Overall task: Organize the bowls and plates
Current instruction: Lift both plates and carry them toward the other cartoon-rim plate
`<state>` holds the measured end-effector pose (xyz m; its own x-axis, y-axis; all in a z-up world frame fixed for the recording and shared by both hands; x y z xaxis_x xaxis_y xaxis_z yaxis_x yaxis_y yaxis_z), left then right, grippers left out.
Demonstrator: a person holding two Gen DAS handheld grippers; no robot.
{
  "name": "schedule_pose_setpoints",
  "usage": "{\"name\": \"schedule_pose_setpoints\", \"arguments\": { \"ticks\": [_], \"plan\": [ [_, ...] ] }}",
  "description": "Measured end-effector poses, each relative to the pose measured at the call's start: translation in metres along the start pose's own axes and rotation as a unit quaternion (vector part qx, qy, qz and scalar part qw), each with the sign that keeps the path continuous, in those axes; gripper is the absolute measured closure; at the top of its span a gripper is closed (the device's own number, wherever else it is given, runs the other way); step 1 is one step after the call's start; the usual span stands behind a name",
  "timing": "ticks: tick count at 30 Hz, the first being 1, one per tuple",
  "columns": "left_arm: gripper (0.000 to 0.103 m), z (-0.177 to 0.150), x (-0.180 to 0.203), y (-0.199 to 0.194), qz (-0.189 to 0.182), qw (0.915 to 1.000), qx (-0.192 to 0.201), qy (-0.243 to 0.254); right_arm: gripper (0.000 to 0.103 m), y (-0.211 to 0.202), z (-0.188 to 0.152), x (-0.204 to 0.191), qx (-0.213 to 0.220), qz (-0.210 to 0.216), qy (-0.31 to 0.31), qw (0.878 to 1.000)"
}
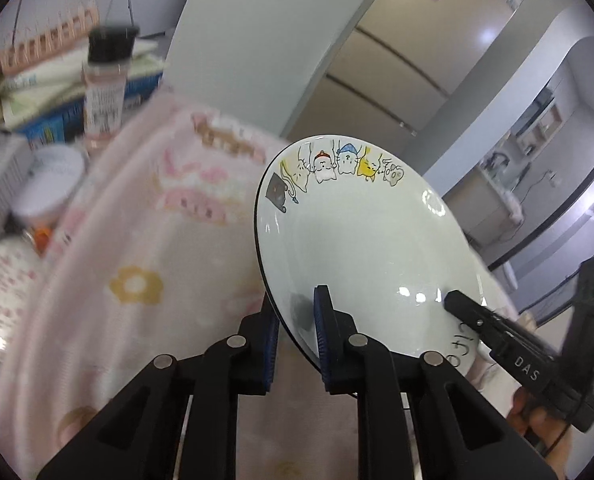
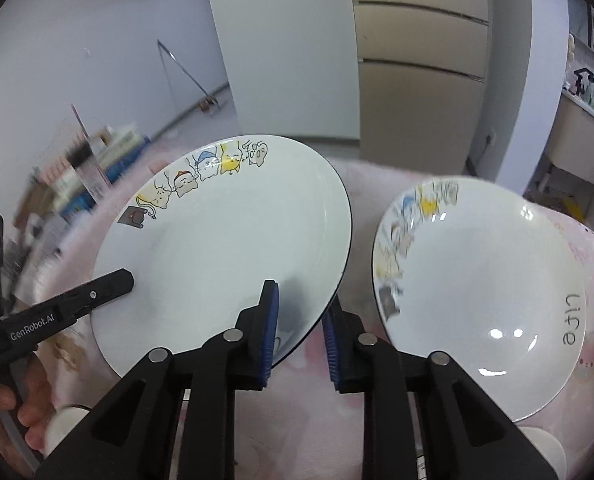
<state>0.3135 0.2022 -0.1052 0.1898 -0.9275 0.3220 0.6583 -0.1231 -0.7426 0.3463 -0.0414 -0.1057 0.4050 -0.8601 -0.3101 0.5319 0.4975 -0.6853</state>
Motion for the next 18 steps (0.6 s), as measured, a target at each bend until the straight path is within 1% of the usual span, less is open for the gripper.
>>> {"name": "schedule_pose_setpoints", "arguments": {
  "ticks": [2, 5, 7, 11, 13, 15, 18],
  "plan": [
    [0.085, 0.006, 0.005, -0.018, 0.003, 0.9997, 0.02, 0.011, 0.084, -0.01, 0.006, -0.001, 0.011, 0.021, 0.006, 1.0],
    [0.085, 0.009, 0.021, -0.048, 0.021, 0.998, 0.051, 0.032, 0.084, -0.036, 0.014, -0.008, 0.034, 0.033, -0.014, 0.999],
    [0.085, 0.009, 0.036, -0.066, 0.023, 0.9968, 0.062, 0.044, 0.084, -0.058, 0.021, -0.012, 0.051, 0.037, -0.026, 0.998],
    [0.084, 0.011, 0.073, -0.102, 0.004, 0.9959, 0.077, 0.048, 0.085, -0.112, 0.032, 0.002, 0.093, 0.063, -0.014, 0.994],
    [0.084, 0.008, 0.105, -0.118, -0.004, 0.9937, 0.091, 0.065, 0.086, -0.136, 0.037, 0.01, 0.121, 0.058, -0.006, 0.991],
    [0.084, 0.003, 0.132, -0.128, -0.01, 0.9917, 0.102, 0.078, 0.086, -0.157, 0.036, 0.024, 0.139, 0.057, 0.006, 0.989],
    [0.084, -0.005, 0.17, -0.13, -0.035, 0.9916, 0.094, 0.082, 0.087, -0.185, 0.03, 0.049, 0.162, 0.056, 0.027, 0.985]
  ]
}}
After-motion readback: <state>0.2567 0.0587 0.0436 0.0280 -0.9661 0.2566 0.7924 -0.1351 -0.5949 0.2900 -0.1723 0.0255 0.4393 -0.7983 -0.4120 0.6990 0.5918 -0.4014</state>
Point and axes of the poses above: each gripper's, at about its wrist camera, not at the fingertips, and y roughly the way its jaws point, x to its right, z to its top, the point moved 6 cm from there along y, roughly the way its jaws point, and after that the axes turned 11 degrees about z, right-handed, at the moved point
